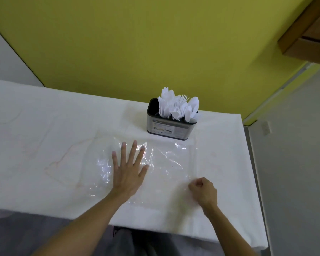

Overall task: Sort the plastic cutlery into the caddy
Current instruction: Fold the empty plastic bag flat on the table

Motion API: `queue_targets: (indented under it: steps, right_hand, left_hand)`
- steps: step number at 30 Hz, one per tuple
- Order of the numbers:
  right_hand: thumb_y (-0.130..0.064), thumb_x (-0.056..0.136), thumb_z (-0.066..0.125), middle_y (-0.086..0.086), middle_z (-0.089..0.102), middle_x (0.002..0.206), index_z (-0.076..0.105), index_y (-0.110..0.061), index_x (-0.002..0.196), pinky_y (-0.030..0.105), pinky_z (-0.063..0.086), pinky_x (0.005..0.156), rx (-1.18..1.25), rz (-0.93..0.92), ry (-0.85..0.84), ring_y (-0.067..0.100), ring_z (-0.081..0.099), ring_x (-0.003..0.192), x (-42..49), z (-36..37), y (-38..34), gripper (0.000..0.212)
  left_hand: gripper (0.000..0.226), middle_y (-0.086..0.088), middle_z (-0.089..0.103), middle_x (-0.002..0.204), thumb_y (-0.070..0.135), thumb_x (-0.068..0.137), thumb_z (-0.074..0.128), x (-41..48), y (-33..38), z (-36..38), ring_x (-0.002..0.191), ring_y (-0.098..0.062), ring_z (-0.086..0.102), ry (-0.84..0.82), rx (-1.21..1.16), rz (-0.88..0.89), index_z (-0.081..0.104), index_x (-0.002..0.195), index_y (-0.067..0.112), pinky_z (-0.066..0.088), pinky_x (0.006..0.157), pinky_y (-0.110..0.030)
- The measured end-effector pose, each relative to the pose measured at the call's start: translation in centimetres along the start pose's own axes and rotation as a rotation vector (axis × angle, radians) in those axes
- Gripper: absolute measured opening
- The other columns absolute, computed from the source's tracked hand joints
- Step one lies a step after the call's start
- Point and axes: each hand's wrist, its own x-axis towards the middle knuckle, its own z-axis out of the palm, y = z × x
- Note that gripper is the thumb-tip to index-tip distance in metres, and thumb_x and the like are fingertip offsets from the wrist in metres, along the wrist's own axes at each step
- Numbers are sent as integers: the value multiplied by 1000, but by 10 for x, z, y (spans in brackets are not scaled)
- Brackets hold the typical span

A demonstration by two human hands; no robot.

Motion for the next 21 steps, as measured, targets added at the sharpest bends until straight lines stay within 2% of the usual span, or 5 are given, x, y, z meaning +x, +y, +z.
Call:
queue_targets:
  steps: [4,12,14,17,21]
  right_hand:
    - [-16,87,62,7,66,81,62,-9,87,23,48,50,-25,-40,-48,17,58,61,-2,-12,8,7]
    - [-9,93,59,10,59,68,52,-29,129,30,46,53,300,-135,-159,20,52,59,-27,-4,-16,42]
    - [-12,88,59,13,54,68,46,-30,135,31,47,53,323,-189,-162,21,50,59,-39,-3,-35,52]
    - [-16,80,59,9,56,68,46,-30,134,32,50,53,267,-272,-156,17,54,58,-60,13,-70,58]
    - [-18,79,57,-4,59,65,41,-33,135,40,53,71,-115,-461,-110,21,61,68,-86,79,-111,60]
  left_hand:
    - [77,-5,-6,162,78,83,13,5,-22,30,146,-39,-12,-172,35,12,4,150,43,-3,113,-62]
    - [76,2,-30,155,81,80,20,13,-30,25,140,-35,-32,-276,-102,28,-9,144,52,-17,112,-57]
    - [67,6,-16,160,71,86,22,17,-39,16,146,-30,-18,-275,-195,60,3,147,49,-6,116,-51]
    - [48,-1,36,151,41,95,36,11,-65,-6,136,-27,31,-10,-321,42,43,141,29,37,106,-46]
    - [42,-11,43,130,12,85,61,-4,-101,-19,116,-34,41,133,-481,-430,50,126,13,41,88,-48]
